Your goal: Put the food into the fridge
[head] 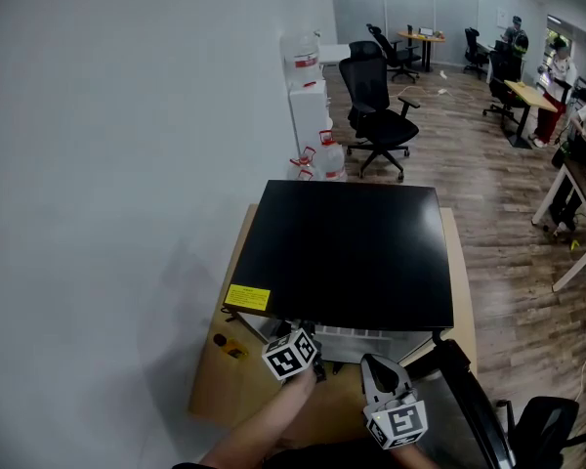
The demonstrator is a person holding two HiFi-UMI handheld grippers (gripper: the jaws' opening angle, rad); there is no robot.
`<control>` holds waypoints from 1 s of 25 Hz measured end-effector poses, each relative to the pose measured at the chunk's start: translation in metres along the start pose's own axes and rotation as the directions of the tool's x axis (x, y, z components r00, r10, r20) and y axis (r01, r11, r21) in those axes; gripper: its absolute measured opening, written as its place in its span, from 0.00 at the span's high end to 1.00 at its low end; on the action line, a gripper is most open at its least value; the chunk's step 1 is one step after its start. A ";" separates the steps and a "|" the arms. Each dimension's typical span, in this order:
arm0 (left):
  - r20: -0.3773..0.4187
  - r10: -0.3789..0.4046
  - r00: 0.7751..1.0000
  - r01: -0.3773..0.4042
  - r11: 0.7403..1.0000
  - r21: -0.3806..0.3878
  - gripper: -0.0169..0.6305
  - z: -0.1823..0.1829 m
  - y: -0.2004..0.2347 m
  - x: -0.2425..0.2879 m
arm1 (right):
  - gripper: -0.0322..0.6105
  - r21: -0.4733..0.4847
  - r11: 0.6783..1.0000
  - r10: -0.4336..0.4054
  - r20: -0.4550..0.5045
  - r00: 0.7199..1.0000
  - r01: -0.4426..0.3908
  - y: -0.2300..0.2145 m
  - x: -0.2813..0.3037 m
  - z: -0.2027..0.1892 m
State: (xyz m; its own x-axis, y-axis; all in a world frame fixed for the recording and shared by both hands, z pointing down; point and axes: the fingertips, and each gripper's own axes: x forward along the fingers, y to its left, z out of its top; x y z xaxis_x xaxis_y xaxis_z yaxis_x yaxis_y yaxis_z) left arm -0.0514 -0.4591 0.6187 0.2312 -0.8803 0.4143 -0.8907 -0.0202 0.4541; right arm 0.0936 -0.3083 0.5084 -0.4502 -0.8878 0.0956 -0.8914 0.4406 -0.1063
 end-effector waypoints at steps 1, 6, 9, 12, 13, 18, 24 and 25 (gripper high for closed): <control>0.002 -0.005 1.000 0.005 1.000 0.021 0.65 -0.001 -0.001 0.000 | 0.86 0.001 1.000 0.001 -0.001 1.000 -0.001 0.001 0.000 0.000; 0.006 -0.009 1.000 0.008 0.995 0.103 0.58 -0.003 -0.003 0.001 | 0.86 -0.002 1.000 0.006 0.001 1.000 -0.006 0.007 -0.002 0.000; 0.023 0.008 1.000 -0.012 0.989 0.147 0.57 -0.002 -0.001 -0.001 | 0.86 -0.006 1.000 0.004 -0.001 1.000 -0.004 0.010 -0.004 0.000; 0.020 0.020 1.000 -0.023 0.981 0.192 0.56 -0.007 0.002 -0.003 | 0.86 -0.008 1.000 0.002 -0.012 1.000 -0.002 0.015 -0.007 -0.003; 0.016 0.022 1.000 -0.025 0.979 0.201 0.56 -0.008 0.002 -0.003 | 0.86 -0.010 1.000 0.004 -0.012 1.000 -0.004 0.017 -0.008 -0.002; 0.012 0.045 0.999 -0.047 0.975 0.219 0.55 -0.009 0.004 -0.005 | 0.86 -0.022 1.000 -0.021 -0.006 1.000 0.020 0.021 -0.013 0.006; 0.005 0.072 0.997 -0.071 0.972 0.225 0.55 -0.009 0.004 -0.001 | 0.86 -0.011 1.000 -0.027 0.015 1.000 0.027 0.021 -0.022 0.003; 0.004 0.070 0.998 -0.069 0.971 0.228 0.55 -0.009 0.004 -0.001 | 0.86 -0.008 0.999 -0.032 0.012 0.999 0.032 0.021 -0.023 0.004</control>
State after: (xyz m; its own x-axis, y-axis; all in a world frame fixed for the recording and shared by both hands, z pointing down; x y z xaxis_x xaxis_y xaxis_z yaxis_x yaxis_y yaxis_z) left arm -0.0516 -0.4542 0.6271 0.1672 -0.8813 0.4420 -0.9701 -0.0670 0.2332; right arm 0.0851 -0.2791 0.5002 -0.4212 -0.9028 0.0866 -0.9056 0.4134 -0.0951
